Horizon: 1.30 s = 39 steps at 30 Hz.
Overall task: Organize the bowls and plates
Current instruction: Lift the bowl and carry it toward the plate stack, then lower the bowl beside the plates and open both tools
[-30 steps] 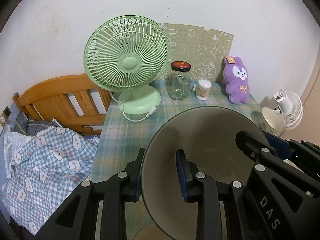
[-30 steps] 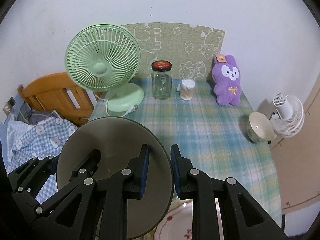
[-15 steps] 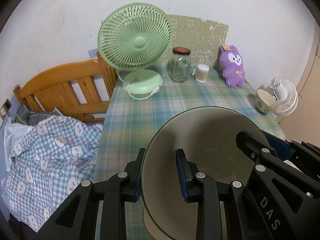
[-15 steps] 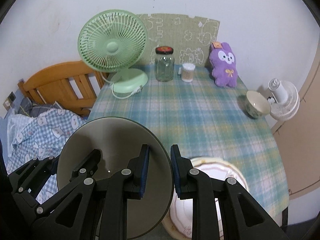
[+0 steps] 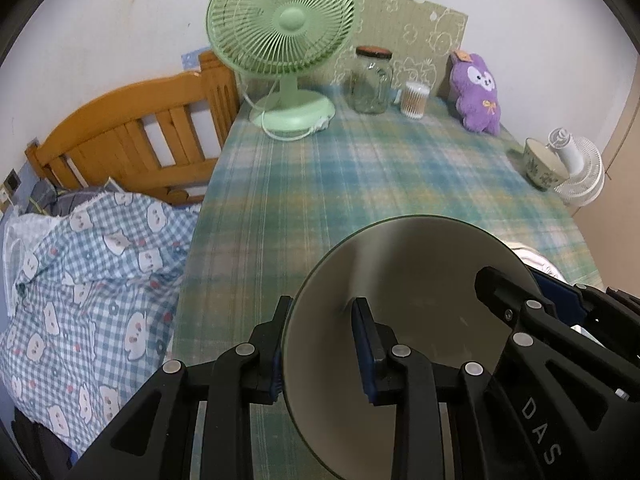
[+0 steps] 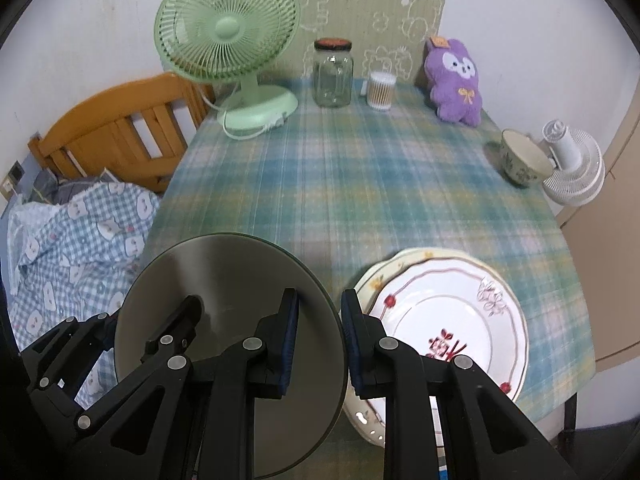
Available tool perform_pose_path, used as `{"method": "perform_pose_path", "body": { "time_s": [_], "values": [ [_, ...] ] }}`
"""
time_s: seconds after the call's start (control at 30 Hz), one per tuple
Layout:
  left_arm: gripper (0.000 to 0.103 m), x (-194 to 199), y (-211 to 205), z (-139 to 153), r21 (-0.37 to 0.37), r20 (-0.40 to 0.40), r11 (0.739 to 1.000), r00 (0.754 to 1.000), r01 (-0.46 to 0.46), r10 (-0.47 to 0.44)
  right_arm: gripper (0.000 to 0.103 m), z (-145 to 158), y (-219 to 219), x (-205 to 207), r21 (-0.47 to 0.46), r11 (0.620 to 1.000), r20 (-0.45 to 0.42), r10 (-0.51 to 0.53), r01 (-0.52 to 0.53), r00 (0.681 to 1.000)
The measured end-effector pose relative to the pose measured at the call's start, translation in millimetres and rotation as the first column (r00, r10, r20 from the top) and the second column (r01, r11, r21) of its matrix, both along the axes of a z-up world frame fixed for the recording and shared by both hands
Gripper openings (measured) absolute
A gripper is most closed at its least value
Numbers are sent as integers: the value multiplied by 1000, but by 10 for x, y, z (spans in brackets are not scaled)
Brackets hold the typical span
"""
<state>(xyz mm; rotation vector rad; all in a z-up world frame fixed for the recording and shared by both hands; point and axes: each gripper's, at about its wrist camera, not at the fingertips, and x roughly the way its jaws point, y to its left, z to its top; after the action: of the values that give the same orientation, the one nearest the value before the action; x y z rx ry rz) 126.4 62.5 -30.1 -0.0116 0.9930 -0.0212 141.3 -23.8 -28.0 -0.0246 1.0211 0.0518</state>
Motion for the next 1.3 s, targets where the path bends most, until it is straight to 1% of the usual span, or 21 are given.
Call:
{"method": "perform_pose_path", "body": {
  "time_s": [0.27,0.53,0.8,1.07,1.1,1.13,1.17,1.27,1.3],
  "values": [
    [27,29,70,-177,11,-38,999,999,-31,31,25,-204,69,74,18,1000,-56,4,-3,998],
    [27,44,90,-329,9,-65,999,997,-39,39,25,-390,66,135,30,999,-107,-11,14,994],
    [28,85,38,-460,5,-94,1000,995,-30,30,25,-508,24,178,27,999,-137,-29,33,990],
    [28,68,24,-463,12,-70,1000,997,-15,16,26,-518,21,179,26,999,-131,-21,25,991],
    [29,64,27,-464,6,-71,1000,997,-12,13,26,-519,19,176,27,999,-133,-21,25,991],
    [35,64,30,-462,1,-74,1000,997,-9,9,26,-519,12,178,30,999,-137,-22,26,990],
    [37,63,27,-461,-6,-77,1000,997,-1,0,26,-519,5,182,32,999,-145,-21,26,989],
    [42,70,20,-450,-22,-91,1000,996,21,-23,27,-512,7,193,36,999,-161,-14,20,987],
    [43,76,23,-446,-27,-95,999,995,27,-29,28,-504,12,191,37,999,-162,-11,18,987]
  ]
}}
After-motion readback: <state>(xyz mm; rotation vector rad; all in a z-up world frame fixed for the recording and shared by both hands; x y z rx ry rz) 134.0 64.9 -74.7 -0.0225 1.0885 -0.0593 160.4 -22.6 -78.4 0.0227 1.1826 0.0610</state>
